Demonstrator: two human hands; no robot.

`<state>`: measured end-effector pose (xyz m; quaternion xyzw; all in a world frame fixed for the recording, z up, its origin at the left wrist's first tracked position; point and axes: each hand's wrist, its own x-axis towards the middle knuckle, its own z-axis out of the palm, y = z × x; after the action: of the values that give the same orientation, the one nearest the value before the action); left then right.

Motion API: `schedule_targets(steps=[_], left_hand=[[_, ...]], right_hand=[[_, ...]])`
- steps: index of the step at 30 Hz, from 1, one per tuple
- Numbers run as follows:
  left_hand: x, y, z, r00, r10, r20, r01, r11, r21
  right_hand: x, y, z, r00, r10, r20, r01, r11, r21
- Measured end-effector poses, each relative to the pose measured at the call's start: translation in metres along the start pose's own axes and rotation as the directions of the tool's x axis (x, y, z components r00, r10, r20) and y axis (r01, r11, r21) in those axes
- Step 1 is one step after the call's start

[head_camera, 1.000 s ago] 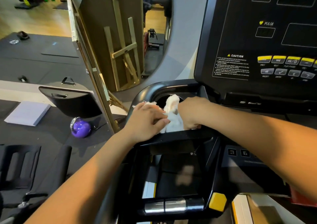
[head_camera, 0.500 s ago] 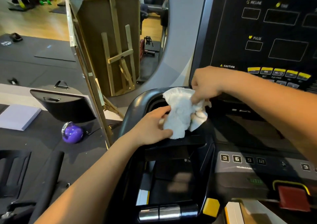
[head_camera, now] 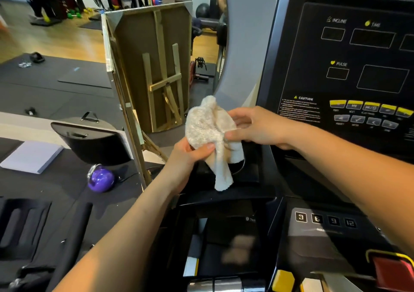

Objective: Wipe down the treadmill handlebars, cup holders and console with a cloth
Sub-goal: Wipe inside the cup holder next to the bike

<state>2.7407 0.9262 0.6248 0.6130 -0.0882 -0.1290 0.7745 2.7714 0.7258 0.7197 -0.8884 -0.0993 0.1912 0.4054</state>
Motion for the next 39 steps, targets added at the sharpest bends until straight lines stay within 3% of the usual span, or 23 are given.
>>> schedule_targets(steps=[3, 6, 9, 11, 14, 15, 17, 20, 23, 24, 27, 29, 33, 39], left_hand=[[-0.008, 0.015, -0.008, 0.999, -0.036, -0.005, 0.036, 0.999, 0.04], [-0.014, 0.039, -0.018, 0.995, -0.006, -0.098, 0.037, 0.95, 0.31], [-0.017, 0.06, -0.04, 0.965, 0.213, -0.153, -0.073, 0.778, 0.624], [-0.016, 0.068, -0.052, 0.944, 0.318, -0.083, -0.129, 0.591, 0.796], [-0.009, 0.046, -0.056, 0.977, 0.204, 0.062, -0.128, 0.332, 0.935], [-0.006, 0.03, -0.055, 0.99, 0.125, 0.071, -0.106, 0.3, 0.948], [-0.004, -0.001, -0.05, 0.999, -0.012, 0.038, -0.031, 0.334, 0.942], [0.001, -0.036, -0.041, 0.997, 0.053, 0.057, -0.067, 0.225, 0.972], [0.01, -0.041, -0.03, 0.988, 0.098, 0.118, -0.127, 0.091, 0.988], [0.015, -0.041, -0.026, 0.985, 0.091, 0.146, -0.152, 0.058, 0.987], [0.03, -0.04, -0.021, 0.979, 0.059, 0.196, -0.198, 0.026, 0.98], [0.038, -0.04, -0.022, 0.976, 0.067, 0.207, -0.209, 0.015, 0.978], [0.05, -0.039, -0.028, 0.981, 0.092, 0.169, -0.172, 0.024, 0.985], [0.049, -0.041, -0.035, 0.993, 0.072, 0.097, -0.105, 0.109, 0.988]], right_hand=[[0.005, 0.002, 0.008, 0.988, -0.025, -0.155, 0.008, 0.994, -0.11], [0.007, -0.006, 0.001, 0.964, -0.127, -0.234, 0.036, 0.934, -0.356], [0.002, -0.014, -0.012, 0.961, -0.137, -0.242, -0.009, 0.856, -0.517], [-0.001, -0.016, -0.016, 0.971, -0.071, -0.226, -0.1, 0.741, -0.664], [-0.006, -0.012, -0.001, 0.987, 0.027, -0.159, -0.154, 0.447, -0.881], [-0.008, -0.01, 0.005, 0.987, 0.036, -0.154, -0.156, 0.378, -0.913], [-0.015, -0.008, 0.016, 0.982, -0.007, -0.188, -0.179, 0.287, -0.941], [-0.023, 0.004, 0.035, 0.965, -0.166, -0.205, -0.156, 0.268, -0.951], [-0.03, 0.029, 0.06, 1.0, 0.031, 0.007, -0.004, 0.353, -0.936], [-0.03, 0.037, 0.062, 0.995, 0.088, 0.045, 0.014, 0.333, -0.943], [-0.013, 0.055, 0.047, 0.997, 0.077, 0.026, 0.014, 0.152, -0.988], [0.001, 0.064, 0.042, 0.995, 0.095, -0.013, -0.024, 0.118, -0.993], [0.02, 0.073, 0.04, 0.981, 0.174, -0.089, -0.124, 0.201, -0.972], [0.002, 0.056, 0.039, 0.988, 0.144, -0.054, -0.092, 0.273, -0.958]])
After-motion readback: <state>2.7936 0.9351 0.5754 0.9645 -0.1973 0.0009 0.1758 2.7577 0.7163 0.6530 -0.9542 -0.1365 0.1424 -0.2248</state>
